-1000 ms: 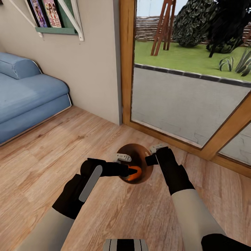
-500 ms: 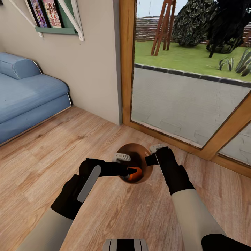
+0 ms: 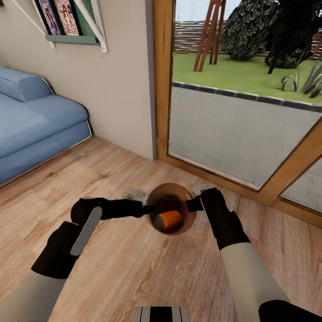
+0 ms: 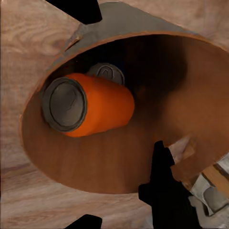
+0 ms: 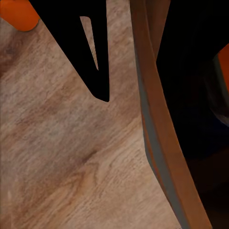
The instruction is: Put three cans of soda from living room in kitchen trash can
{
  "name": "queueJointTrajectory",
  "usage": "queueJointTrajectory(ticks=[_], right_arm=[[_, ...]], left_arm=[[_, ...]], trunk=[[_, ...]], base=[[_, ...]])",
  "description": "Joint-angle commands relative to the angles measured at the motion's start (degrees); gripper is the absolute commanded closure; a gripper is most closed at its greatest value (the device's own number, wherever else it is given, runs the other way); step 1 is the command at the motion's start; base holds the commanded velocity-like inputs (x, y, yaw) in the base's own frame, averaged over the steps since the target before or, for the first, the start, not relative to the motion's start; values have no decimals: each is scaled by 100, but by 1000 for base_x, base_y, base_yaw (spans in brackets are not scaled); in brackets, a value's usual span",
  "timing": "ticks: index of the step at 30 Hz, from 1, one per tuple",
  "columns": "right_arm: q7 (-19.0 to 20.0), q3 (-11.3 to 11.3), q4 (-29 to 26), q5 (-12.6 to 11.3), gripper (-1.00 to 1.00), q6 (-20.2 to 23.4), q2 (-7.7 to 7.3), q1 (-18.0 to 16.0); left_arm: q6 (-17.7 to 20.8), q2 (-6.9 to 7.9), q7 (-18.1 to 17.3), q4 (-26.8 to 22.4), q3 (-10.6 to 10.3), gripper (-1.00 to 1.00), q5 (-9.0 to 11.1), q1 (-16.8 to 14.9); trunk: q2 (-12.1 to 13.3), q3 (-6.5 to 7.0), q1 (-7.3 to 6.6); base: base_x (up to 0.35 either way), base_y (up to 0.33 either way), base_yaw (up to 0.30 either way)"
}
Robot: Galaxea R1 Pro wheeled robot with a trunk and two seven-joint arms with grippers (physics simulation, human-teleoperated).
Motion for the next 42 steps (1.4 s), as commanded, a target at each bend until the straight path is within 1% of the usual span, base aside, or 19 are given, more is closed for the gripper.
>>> queueJointTrajectory(ticks=[1,3,4,6,7,8,9,12,15,16,21,23,25,27,28,30,33,38,42], right_arm=[[1,2,-1,-135,100,15,1,-1],[1,1,1,-135,100,15,0,-1],[1,-1,1,-135,100,15,-1,0],[1,-6,-2,-135,100,15,-7,0],[1,-13,-3,-135,100,15,-18,0],[1,-28,-4,-135,100,15,-29,0],[1,-36,-3,-137,100,15,-34,0],[6,-81,-5,-141,100,15,-58,6],[8,-287,-6,-143,100,15,-76,8],[9,-430,-7,-142,100,15,-97,8],[9,-568,-7,-143,100,15,-217,14],[9,-581,-7,-143,100,15,-243,17],[10,-596,-14,-139,100,15,-281,37],[10,-600,-29,-135,100,15,-291,48],[8,-603,-51,-129,100,15,-304,71],[6,-604,-64,-123,100,15,-323,134],[19,-600,-72,-121,100,15,-402,262],[66,-598,-115,-147,100,15,-463,515],[90,-578,-842,-165,100,15,-453,1028]], left_arm=[[-18,41,-122,-4,177,-100,18,4],[-171,169,-505,-13,743,-100,-9,16],[-277,277,-611,-15,920,-100,-16,39],[-490,513,-708,-17,1079,-100,-17,95],[-772,756,-757,-13,1182,-100,-10,197],[-981,878,-777,-12,1298,-100,-4,331],[-1088,923,-785,-12,1390,-100,-2,419],[-1691,1022,-807,8,1944,-100,-9,942],[-2284,1033,-794,28,2165,-100,-23,1400],[-2714,1028,-775,51,2242,-100,-32,1738],[-3570,1016,-739,299,2313,-100,-120,2279],[-3767,1010,-735,456,2319,-100,-186,2356],[-4058,1001,-730,849,2321,-100,-322,2435],[-4137,999,-720,1025,2321,-100,-405,2453],[-4210,996,-624,1226,2320,-100,-595,2468],[-4252,988,-433,1347,2320,-100,-819,2481],[-4277,928,-216,1426,2320,-100,-984,2488],[-4287,815,-56,1465,2326,-100,-1052,2492],[-4281,784,133,1480,2321,-100,-1087,2493]], trunk=[[0,0,-1],[0,0,-1],[0,0,-1],[0,0,-1],[0,0,-1],[0,0,-1],[0,0,-1],[0,0,-1],[0,0,-1],[0,0,-1],[0,0,-1],[0,0,-1],[0,0,-1],[0,0,-1],[0,0,-1],[0,0,-1],[0,0,-1],[1,23,-3],[6,111,-13]], base=[[0,0,0],[0,0,0],[0,0,0],[0,0,0],[0,0,0],[0,0,0],[0,0,0],[0,0,0],[0,0,0],[0,0,0],[0,0,0],[0,0,0],[0,0,0],[0,0,0],[0,0,0],[0,0,0],[0,0,0],[0,0,0],[0,0,0]])
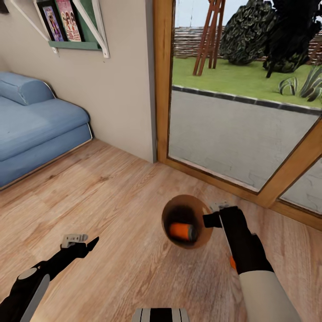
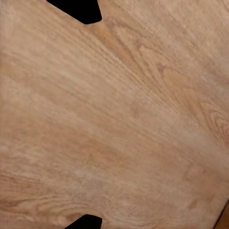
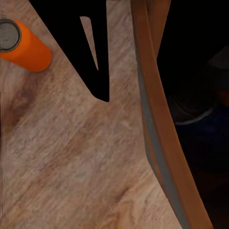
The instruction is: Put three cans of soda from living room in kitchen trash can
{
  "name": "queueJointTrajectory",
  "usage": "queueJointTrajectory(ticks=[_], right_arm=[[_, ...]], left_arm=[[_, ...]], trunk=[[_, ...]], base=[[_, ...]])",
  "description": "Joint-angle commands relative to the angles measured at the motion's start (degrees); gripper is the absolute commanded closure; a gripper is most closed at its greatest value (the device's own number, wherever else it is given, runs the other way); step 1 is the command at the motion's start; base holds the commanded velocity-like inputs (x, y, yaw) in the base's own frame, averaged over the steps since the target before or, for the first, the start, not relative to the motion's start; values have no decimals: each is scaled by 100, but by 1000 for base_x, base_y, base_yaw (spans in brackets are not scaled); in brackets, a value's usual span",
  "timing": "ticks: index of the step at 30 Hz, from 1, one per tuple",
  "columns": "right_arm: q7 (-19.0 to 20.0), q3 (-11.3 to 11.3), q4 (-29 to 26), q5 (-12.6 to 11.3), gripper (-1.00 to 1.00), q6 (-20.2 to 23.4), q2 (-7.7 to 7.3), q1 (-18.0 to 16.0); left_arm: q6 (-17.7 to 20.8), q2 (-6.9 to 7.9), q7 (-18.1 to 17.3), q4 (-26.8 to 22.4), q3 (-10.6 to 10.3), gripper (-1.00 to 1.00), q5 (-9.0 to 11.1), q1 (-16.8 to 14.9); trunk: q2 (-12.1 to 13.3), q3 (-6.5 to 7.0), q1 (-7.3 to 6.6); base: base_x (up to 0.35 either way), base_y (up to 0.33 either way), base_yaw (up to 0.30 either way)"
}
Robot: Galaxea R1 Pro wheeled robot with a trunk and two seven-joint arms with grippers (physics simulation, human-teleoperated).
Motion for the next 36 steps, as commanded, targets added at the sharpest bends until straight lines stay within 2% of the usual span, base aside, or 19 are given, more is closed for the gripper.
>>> queueJointTrajectory(ticks=[1,2,5,8,12,20,31,36], right_arm=[[2,4,-129,-60,100,9,1,111],[1,17,-336,-62,100,9,7,319],[4,53,-598,-65,100,9,24,630],[-22,88,-686,-64,100,9,33,735],[-67,225,-715,-52,100,9,38,776],[-85,268,-691,-29,100,9,9,786],[-88,270,-634,-14,100,-30,11,787],[-99,272,-629,-8,100,-147,23,787]], left_arm=[[1,-2,54,1,-1,-100,-2,0],[2,-4,174,2,-1,-100,-5,0],[-8,-28,505,117,2,-100,-7,-2],[-23,-38,829,347,5,-100,-7,-6],[-176,-67,1041,646,-2,-100,-27,-8],[-488,-232,1128,1283,-27,-100,-39,-17],[-523,-325,1288,1344,-44,-100,-50,-18],[-524,-332,1321,1348,-125,-100,-50,-18]], trunk=[[2,23,-2],[3,45,-5],[7,111,-12],[11,178,-20],[17,266,-30],[27,444,-51],[42,687,-79],[49,798,-92]], base=[[0,0,0],[0,0,0],[0,0,0],[0,0,0],[0,0,0],[0,0,0],[0,0,0],[0,0,0]])
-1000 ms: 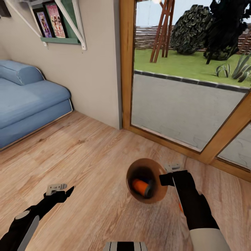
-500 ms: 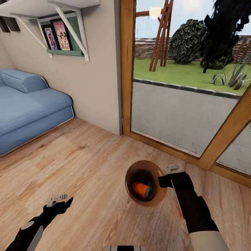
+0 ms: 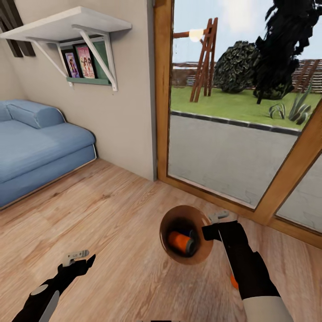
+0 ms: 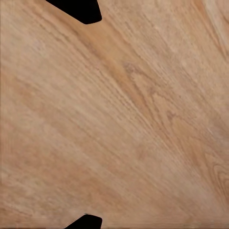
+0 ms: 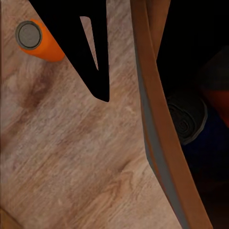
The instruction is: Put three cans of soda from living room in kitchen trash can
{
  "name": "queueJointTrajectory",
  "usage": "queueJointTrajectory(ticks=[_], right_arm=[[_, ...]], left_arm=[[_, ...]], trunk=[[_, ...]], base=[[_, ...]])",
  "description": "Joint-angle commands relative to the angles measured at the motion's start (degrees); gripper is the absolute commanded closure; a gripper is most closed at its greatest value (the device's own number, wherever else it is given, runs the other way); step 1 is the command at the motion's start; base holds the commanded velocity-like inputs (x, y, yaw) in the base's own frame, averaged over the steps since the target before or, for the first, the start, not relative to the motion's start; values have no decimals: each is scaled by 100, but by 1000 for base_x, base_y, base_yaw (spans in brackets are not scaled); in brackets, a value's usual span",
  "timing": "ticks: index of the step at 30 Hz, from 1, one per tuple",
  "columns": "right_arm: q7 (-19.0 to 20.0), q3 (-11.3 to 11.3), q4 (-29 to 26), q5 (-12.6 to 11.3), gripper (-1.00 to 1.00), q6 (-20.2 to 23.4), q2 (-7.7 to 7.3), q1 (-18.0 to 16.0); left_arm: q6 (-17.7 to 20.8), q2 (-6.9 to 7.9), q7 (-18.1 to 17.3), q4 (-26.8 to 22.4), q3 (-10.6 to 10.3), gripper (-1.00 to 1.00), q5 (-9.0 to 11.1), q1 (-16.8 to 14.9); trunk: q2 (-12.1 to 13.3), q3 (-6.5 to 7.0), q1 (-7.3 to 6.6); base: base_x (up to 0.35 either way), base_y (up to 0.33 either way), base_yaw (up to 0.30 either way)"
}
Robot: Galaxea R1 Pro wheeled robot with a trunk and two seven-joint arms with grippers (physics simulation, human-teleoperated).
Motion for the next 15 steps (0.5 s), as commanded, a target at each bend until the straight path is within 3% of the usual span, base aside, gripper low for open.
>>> queueJointTrajectory(ticks=[1,15], right_arm=[[0,2,-1,-58,100,-2,1,6],[13,-25,-11,-87,100,-9,-3,77]], left_arm=[[0,-1,3,1,-23,-100,0,0],[0,-10,2,214,-122,-100,6,-12]], trunk=[[1,23,-3],[20,333,-39]], base=[[0,0,0],[0,0,0]])
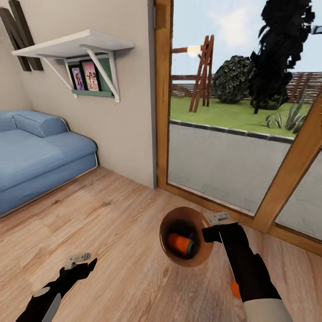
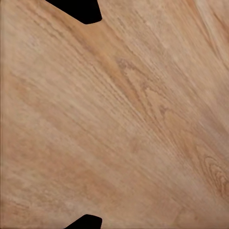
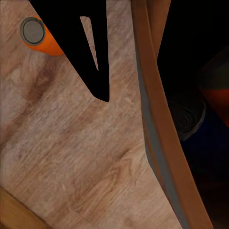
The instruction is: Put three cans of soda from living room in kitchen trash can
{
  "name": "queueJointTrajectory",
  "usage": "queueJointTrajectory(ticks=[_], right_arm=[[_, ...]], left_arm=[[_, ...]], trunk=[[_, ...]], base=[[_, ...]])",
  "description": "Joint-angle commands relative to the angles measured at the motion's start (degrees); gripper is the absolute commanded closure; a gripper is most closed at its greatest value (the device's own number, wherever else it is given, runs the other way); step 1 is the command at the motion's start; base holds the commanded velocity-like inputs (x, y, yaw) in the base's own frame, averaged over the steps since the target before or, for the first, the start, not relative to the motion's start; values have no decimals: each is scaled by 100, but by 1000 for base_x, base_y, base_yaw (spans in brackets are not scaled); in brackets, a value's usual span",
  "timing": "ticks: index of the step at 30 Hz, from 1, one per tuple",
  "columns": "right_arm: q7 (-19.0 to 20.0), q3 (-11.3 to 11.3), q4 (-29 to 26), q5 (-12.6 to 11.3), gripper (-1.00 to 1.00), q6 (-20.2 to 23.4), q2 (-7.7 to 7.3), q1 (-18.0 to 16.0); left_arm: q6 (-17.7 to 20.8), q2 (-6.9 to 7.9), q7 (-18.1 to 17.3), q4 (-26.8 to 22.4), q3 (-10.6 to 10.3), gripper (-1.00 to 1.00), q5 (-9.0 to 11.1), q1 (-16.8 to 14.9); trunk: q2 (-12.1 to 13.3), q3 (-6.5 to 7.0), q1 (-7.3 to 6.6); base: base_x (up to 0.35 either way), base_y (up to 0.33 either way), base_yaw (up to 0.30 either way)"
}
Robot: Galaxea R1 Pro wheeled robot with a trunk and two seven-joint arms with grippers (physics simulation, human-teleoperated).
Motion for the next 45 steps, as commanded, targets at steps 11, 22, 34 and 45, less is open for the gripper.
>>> queueJointTrajectory(ticks=[11,22,34,45], right_arm=[[71,30,-67,-60,100,57,24,0],[78,36,-70,-68,100,83,35,0],[78,24,-70,-76,100,90,34,0],[78,-14,-70,-77,100,97,28,-2]], left_arm=[[0,-51,0,58,-1,-100,2,-5],[-7,-59,1,60,-1,-100,2,-5],[-43,-62,-2,60,-1,-100,0,-5],[-113,-61,-4,65,-1,-100,-6,-5]], trunk=[[15,199,-28],[30,345,-57],[506,451,-318],[948,548,-560]], base=[[0,0,0],[0,0,0],[0,0,0],[0,0,0]])
